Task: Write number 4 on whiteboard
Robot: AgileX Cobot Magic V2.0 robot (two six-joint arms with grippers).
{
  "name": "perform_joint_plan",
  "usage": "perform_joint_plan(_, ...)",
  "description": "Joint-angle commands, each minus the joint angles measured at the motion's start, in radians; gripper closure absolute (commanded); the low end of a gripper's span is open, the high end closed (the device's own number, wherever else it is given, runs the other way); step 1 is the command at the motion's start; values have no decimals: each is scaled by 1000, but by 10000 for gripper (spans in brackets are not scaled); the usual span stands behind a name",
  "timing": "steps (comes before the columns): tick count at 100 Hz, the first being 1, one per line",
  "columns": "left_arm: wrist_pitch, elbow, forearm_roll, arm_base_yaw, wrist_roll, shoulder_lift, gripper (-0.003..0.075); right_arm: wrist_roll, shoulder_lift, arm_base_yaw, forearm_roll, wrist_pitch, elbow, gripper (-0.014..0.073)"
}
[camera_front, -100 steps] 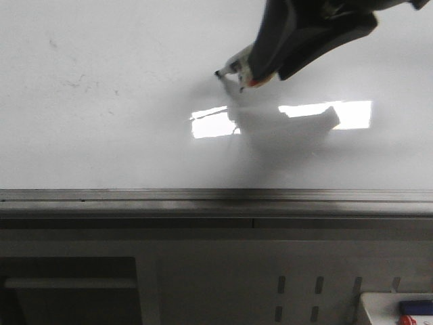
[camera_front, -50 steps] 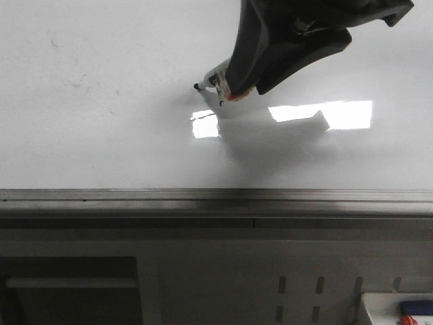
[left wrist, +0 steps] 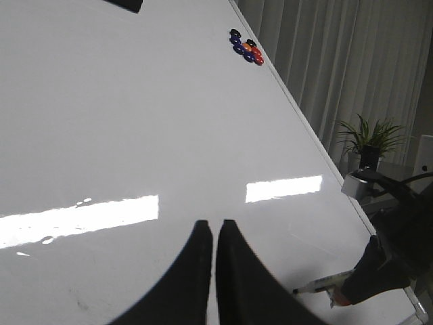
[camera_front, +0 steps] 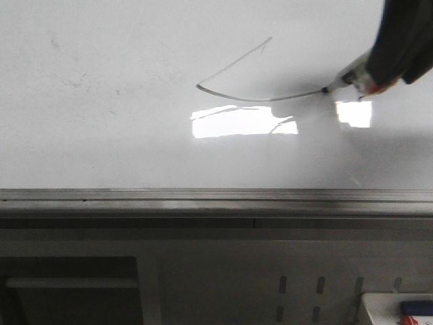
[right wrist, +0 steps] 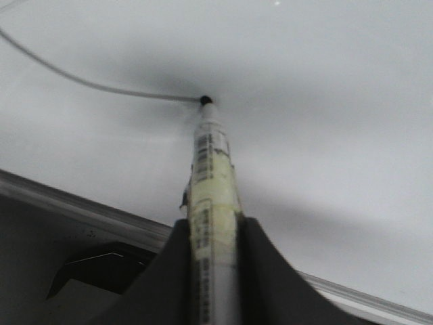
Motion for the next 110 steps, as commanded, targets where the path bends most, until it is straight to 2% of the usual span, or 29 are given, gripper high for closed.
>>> perform_joint_plan(1,-44,-27,6,1,-9,11,741,6,-33,-55,-90,19,-12,666)
perform_joint_plan(30,-44,-27,7,1,-7,11,741,3,-60,-51,-88,4,-32,666)
perform_joint_plan(51,-44,-27,7,1,-7,11,741,-38,-106,113,-68,-81,-130,666)
perform_joint_plan(59,-44,-27,7,1,-7,11,741,-40,-79,145,-103,-110,-133,666)
perform_joint_plan(93,-44,-27,7,1,-7,11,741,-40,39,120,-155,-129,-133,666)
perform_joint_plan(110,-44,-27,7,1,-7,11,741,-40,56,50,-155,-163,-131,666)
